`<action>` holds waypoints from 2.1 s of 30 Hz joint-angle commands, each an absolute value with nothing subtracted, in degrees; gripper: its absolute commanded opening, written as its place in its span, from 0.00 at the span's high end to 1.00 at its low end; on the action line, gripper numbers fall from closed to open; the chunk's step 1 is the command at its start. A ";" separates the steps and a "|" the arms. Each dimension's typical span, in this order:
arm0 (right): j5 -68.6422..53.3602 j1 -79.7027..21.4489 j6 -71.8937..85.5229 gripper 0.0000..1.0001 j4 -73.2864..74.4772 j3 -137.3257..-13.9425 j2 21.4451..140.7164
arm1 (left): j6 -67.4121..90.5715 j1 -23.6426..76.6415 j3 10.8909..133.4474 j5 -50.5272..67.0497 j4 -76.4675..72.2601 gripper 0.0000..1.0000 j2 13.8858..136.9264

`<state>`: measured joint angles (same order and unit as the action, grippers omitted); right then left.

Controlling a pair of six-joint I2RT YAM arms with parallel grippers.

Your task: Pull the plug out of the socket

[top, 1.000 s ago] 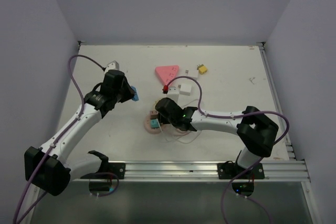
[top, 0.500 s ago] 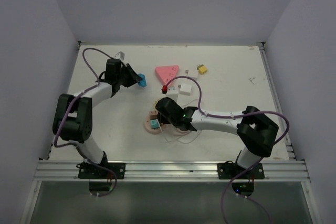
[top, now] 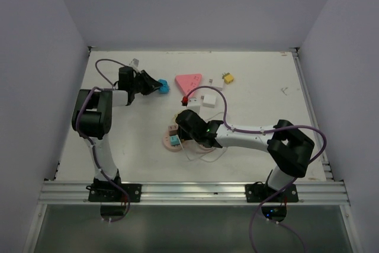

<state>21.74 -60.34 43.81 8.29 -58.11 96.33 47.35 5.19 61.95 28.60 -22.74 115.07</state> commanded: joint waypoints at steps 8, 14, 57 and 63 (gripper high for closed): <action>18.81 -60.21 42.19 1.00 18.11 -54.93 100.72 | 42.72 1.49 60.99 22.77 -13.63 0.54 114.35; 18.20 -60.20 40.52 1.00 18.98 -56.16 100.81 | 41.75 1.41 61.00 23.38 -11.61 0.18 108.82; 13.53 -60.29 31.11 1.00 26.01 -65.83 104.50 | 52.30 26.72 21.36 6.33 3.60 0.54 70.40; 15.20 -60.29 31.64 1.00 29.53 -68.81 105.12 | 52.91 27.25 20.48 4.22 4.48 0.64 71.72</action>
